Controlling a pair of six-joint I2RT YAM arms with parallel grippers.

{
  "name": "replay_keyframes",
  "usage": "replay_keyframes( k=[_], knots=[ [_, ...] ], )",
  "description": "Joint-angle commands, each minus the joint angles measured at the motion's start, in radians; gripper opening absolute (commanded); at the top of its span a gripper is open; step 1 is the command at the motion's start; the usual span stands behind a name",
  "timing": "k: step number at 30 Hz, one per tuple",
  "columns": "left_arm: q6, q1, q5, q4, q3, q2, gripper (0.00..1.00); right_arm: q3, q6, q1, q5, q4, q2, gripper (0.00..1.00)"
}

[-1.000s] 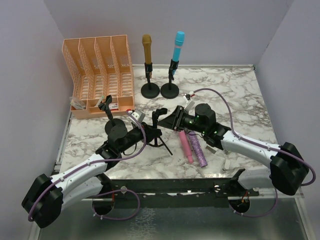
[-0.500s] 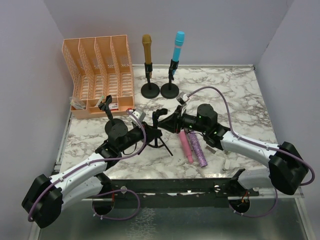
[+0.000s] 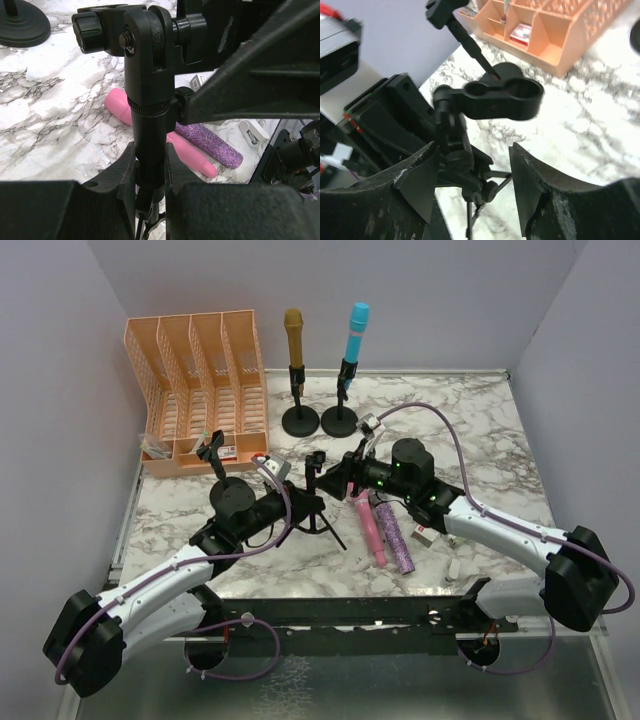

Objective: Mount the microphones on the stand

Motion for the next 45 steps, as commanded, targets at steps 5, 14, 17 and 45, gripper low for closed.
replay_keyframes(
  k=[5, 14, 17, 45],
  knots=[
    [0.022, -0.001, 0.000, 0.059, 0.033, -0.043, 0.00, -0.019, 0.373, 0.004, 0.069, -0.011, -0.008, 0.55],
    [0.007, -0.002, 0.006, 0.057, 0.034, -0.047, 0.00, -0.011, 0.241, 0.004, -0.128, 0.081, 0.028, 0.18],
    [-0.008, -0.002, 0.021, 0.056, 0.040, -0.049, 0.00, -0.039, -0.026, 0.004, -0.297, 0.153, 0.023, 0.16],
    [0.022, -0.002, 0.026, -0.027, 0.054, -0.039, 0.00, 0.183, 0.107, 0.005, -0.016, -0.110, 0.139, 0.35]
  ],
)
